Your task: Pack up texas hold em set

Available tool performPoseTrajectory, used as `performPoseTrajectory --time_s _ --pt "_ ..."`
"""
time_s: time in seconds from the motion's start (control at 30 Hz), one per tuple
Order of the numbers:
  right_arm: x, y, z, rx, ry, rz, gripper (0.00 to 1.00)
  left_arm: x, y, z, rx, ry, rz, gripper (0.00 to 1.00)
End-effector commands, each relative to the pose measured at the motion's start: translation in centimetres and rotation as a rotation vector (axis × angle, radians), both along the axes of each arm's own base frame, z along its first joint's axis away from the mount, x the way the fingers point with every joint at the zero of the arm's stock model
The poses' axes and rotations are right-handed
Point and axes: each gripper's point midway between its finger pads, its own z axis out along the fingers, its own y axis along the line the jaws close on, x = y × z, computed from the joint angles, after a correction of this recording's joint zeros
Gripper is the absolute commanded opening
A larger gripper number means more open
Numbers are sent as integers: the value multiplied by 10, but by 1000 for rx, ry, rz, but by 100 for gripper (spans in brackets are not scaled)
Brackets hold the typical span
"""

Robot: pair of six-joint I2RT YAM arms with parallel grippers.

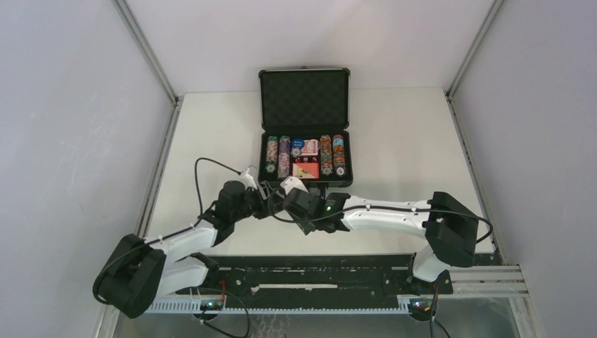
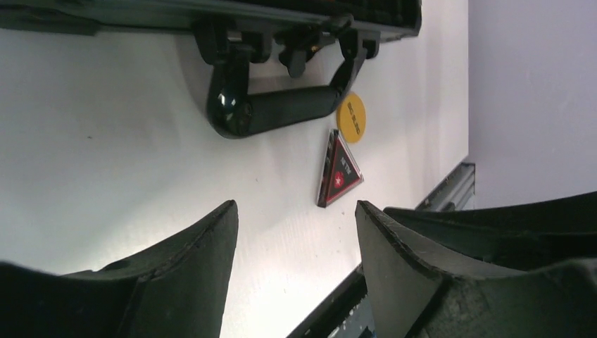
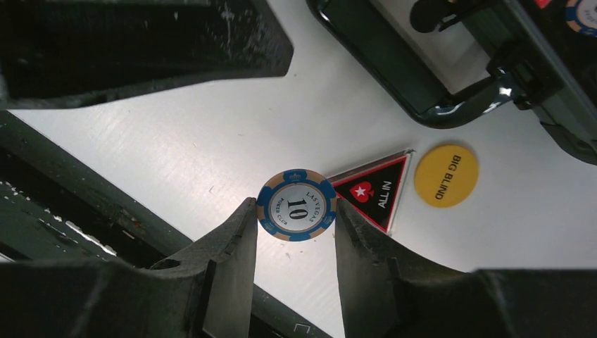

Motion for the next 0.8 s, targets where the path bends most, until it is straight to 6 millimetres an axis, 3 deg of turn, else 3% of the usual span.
performPoseTrajectory --time_s 0.0,0.4,0.77 --pt "9 -5 19 44 -52 -16 33 0 -31 38 -134 -54 -145 67" --pt "8 -15 21 50 -58 -27 33 -16 -60 47 -303 15 -313 63" --pt "5 -13 23 68 -48 -13 34 -20 -70 42 -312 49 -359 62"
